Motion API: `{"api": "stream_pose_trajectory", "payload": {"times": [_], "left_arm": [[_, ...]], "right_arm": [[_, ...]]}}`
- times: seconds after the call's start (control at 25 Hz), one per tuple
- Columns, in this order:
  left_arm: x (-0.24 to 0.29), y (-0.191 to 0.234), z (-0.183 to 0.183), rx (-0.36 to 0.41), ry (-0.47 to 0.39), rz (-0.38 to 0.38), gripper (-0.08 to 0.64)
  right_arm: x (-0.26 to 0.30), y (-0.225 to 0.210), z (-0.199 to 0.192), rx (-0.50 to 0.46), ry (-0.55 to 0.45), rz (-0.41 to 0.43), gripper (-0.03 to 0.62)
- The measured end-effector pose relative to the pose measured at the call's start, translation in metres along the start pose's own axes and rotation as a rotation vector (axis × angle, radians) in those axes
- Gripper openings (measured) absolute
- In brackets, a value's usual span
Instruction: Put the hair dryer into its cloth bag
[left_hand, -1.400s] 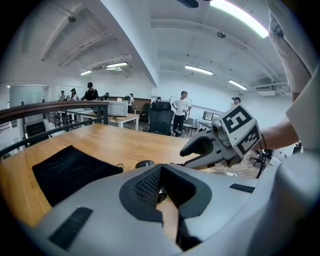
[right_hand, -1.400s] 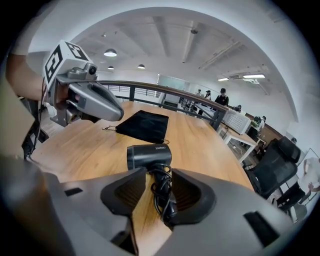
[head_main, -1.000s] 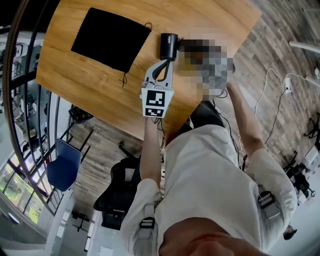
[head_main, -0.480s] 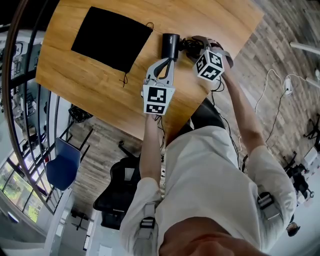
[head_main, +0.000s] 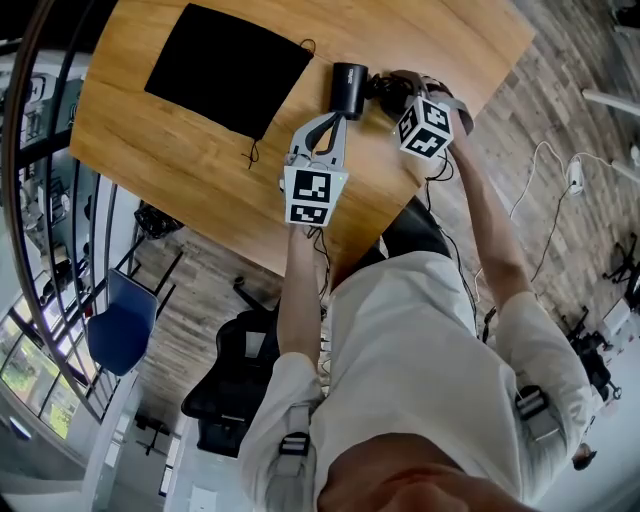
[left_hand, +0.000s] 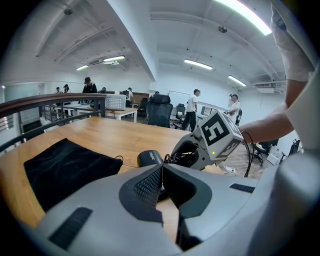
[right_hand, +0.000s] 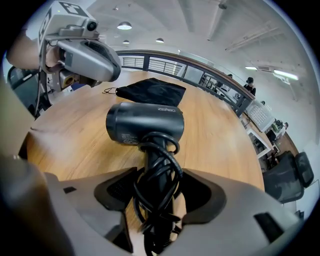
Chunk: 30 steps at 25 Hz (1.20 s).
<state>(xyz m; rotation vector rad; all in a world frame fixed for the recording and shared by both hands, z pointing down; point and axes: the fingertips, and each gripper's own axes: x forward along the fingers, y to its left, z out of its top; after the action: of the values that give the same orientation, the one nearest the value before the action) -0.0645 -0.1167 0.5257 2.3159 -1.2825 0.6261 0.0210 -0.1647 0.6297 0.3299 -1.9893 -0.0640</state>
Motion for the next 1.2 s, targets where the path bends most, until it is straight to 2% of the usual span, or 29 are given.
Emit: {"api": "stream_pose_trajectory", "payload": {"times": [0.32, 0.6, 1.04, 1.2], "left_arm": [[-0.006, 0.018, -0.009, -0.010, 0.017, 0.042, 0.018], [-0.019, 0.061, -0.028, -0.008, 0.054, 0.141, 0.018], [-0.009, 0.105, -0.052, 0.046, 0.133, 0.230, 0.022], [-0.004, 0.116, -0.056, 0.075, 0.155, 0.250, 0.074]], "right_arm": [[-0.001, -0.001, -0.001, 0.005, 0.002, -0.010, 0.284], [-0.001, 0.000, -0.001, 0.006, 0.001, -0.014, 0.284], [-0.003, 0.002, 0.000, 0.031, 0.009, -0.022, 0.284], [-0.003, 0.003, -0.002, 0.034, 0.014, -0.023, 0.284]]}}
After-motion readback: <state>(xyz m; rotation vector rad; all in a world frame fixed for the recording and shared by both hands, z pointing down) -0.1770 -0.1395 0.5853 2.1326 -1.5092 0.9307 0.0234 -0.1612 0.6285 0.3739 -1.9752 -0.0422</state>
